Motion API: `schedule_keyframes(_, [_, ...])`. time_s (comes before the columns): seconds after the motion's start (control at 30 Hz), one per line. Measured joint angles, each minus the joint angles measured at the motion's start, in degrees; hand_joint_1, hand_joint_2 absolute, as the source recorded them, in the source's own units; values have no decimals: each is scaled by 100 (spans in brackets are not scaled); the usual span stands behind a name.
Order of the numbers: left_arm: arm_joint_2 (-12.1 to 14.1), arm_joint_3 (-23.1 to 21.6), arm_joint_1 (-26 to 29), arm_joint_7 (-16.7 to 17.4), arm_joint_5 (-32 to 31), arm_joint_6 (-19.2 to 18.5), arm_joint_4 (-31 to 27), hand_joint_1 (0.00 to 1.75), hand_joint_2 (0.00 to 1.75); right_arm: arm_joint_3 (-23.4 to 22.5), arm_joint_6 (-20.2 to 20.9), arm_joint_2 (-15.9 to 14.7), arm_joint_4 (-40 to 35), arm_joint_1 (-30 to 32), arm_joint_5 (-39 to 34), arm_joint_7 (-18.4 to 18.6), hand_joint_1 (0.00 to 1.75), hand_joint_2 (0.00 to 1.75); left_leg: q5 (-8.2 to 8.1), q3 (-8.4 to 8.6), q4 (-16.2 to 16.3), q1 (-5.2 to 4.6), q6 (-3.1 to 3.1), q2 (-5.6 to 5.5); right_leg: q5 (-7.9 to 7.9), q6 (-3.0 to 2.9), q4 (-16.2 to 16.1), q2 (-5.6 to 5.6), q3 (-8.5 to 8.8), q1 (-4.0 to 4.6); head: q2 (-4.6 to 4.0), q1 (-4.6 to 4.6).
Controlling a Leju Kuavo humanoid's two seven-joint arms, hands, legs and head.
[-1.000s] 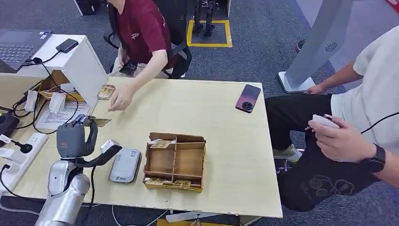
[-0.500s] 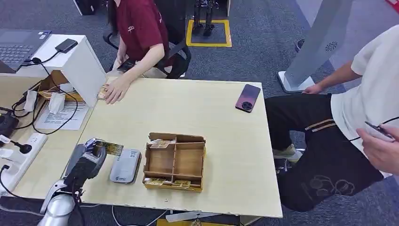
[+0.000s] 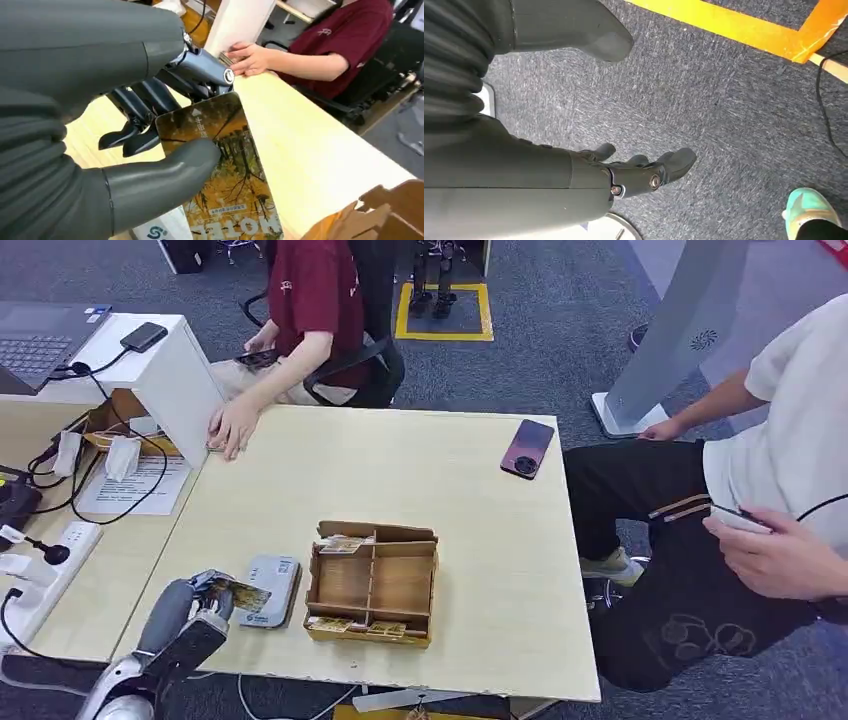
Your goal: Pass the card to the sensor for recognition and then transmit it.
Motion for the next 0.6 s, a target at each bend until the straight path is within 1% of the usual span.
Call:
schedule_keyframes(0.2, [-182, -197, -197, 181, -227, 413, 170, 175, 175, -44, 0, 11, 0, -21, 94, 13, 0, 175, 2, 0, 1, 0, 2, 0, 0, 0, 0, 0, 0, 0, 0, 4])
schedule_keyframes(0.3, [-250, -262, -291, 227, -252, 459, 243, 175, 175, -72, 0, 13, 0, -23, 103, 15, 0, 175, 1, -1, 1, 0, 2, -1, 0, 0, 0, 0, -1, 0, -2, 2])
schedule_keyframes(0.37, [-311, -278, -358, 344, -291, 545, 293, 175, 175, -90, 4, 15, 0, -25, 118, 13, 0, 175, 1, -1, 1, 0, 2, -1, 0, 0, 0, 0, -1, 0, 0, 2])
schedule_keyframes(0.47, [-385, -278, -477, 533, -420, 826, 421, 175, 175, -103, 4, 24, 0, -25, 149, 15, 0, 175, 1, -1, 1, 0, 2, -1, 0, 0, 0, 0, -1, 0, -2, 0])
schedule_keyframes(0.6, [-462, -278, -572, 571, -448, 899, 566, 175, 175, -109, 7, 28, 0, -24, 179, 28, 0, 175, 2, 0, 1, 0, 2, 0, 0, 0, 0, 1, 0, 0, -2, 2])
